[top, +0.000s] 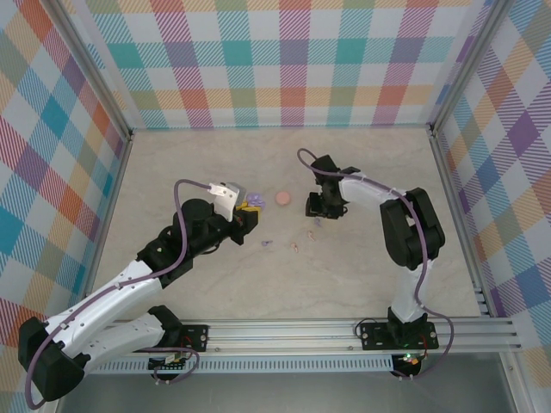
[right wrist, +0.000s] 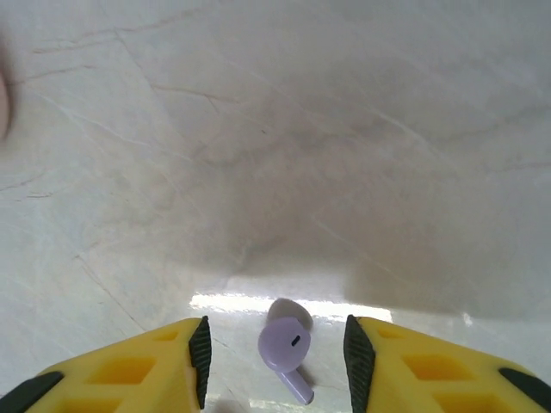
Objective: Insert wireless bluetooth earbuds into charging case
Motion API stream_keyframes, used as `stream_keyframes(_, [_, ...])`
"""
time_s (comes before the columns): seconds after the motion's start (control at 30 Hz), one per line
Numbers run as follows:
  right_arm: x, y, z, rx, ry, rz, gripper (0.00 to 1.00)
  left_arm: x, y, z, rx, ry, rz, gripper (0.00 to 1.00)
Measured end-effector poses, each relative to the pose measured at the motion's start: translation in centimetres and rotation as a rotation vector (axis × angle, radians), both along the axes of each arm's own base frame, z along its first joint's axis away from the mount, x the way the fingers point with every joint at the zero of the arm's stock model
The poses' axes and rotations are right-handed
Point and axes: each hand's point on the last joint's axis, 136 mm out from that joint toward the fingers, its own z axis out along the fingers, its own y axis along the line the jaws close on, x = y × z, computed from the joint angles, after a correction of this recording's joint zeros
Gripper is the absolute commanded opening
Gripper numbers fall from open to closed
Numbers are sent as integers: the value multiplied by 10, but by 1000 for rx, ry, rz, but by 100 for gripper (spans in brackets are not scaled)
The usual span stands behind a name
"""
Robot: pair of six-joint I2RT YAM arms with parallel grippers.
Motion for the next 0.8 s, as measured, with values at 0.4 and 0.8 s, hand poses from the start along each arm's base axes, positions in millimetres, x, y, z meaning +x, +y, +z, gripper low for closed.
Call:
stream_keyframes(0.4, [-2,-2,-14,-131,84,251,45,0,0,0,0,0,1,6])
stream_keyframes(0.8, [-13,0,-20,-199,120,329,40,0,0,0,1,0,1,7])
